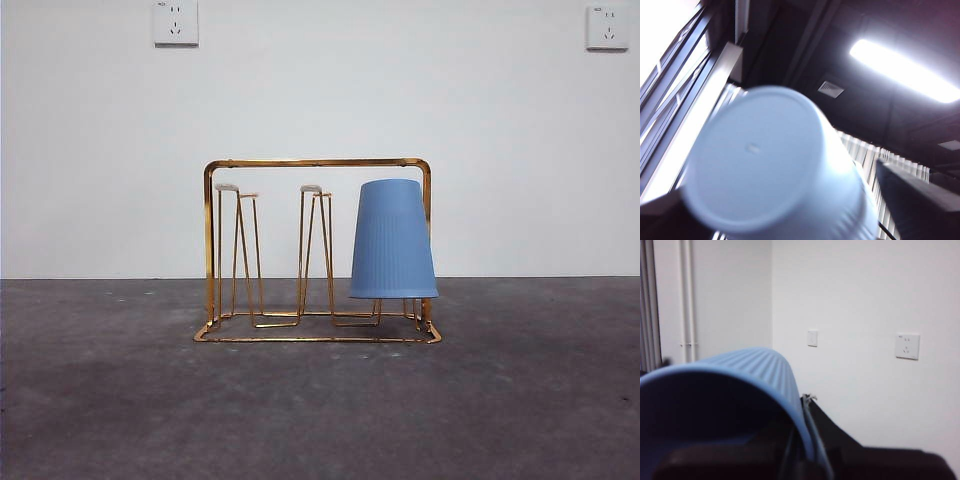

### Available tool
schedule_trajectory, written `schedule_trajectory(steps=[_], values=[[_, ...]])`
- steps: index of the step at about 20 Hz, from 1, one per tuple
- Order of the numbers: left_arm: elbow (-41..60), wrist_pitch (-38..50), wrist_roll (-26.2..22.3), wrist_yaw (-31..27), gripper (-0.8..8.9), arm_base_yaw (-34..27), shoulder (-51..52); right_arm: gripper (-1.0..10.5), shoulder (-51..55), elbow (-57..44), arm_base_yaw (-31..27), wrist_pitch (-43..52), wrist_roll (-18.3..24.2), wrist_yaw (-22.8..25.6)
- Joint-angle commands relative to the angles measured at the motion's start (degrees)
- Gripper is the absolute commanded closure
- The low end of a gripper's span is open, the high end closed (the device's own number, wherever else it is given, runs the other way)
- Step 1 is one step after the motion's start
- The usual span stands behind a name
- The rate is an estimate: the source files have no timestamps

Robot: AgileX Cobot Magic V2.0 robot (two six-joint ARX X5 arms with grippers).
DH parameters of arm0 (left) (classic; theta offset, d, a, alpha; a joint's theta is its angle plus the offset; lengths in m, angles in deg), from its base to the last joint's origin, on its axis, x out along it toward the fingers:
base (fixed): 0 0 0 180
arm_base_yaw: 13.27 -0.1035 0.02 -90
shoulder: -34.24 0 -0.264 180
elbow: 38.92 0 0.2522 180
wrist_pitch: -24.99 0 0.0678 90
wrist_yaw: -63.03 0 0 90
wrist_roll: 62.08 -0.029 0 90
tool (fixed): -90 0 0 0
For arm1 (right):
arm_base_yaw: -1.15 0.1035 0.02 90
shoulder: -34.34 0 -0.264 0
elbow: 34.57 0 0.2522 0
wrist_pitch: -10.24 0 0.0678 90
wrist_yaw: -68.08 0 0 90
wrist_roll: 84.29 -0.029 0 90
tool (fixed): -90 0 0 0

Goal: Pick up cup 1,put cup 1 in the cup rack,pick up cup 2,put cup 2 in the cup rack

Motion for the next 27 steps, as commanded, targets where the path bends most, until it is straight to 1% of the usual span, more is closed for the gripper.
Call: schedule_trajectory(steps=[1,5,9,14,17,20,23,26,27], values=[[0.2,2.5,0.0,0.0,5.48,0.0,0.3,9.6,0.2,-0.2,-0.1,0.1,-0.2,1.1],[0.2,2.4,0.1,0.0,6.69,0.0,0.3,9.6,0.2,-0.2,-0.1,-0.5,-0.2,1.1],[0.2,2.5,0.1,0.0,8.28,0.0,0.3,9.6,-0.3,-0.2,-0.1,-3.0,-0.2,1.1],[0.2,2.3,0.1,-0.4,8.22,0.0,0.3,9.3,-0.2,-0.2,-0.1,-6.3,0.4,1.5],[0.2,1.3,0.0,-0.5,8.22,-0.2,0.6,8.6,0.2,-0.2,-0.1,-7.1,0.4,2.0],[0.2,-0.7,0.0,-1.2,8.21,-1.2,1.6,8.4,1.3,-0.2,-0.1,-8.8,0.4,2.0],[0.2,-5.4,-2.2,-1.5,8.21,-2.0,3.7,8.4,2.7,-0.2,-0.1,-11.5,0.5,3.2],[0.2,-14.0,-6.3,-2.2,8.21,-2.6,7.3,8.4,4.5,-0.1,-0.1,-15.2,0.5,5.0],[0.2,-17.7,-8.2,-3.5,8.21,-2.7,9.0,8.4,5.1,0.0,-0.1,-16.7,0.5,5.6]])
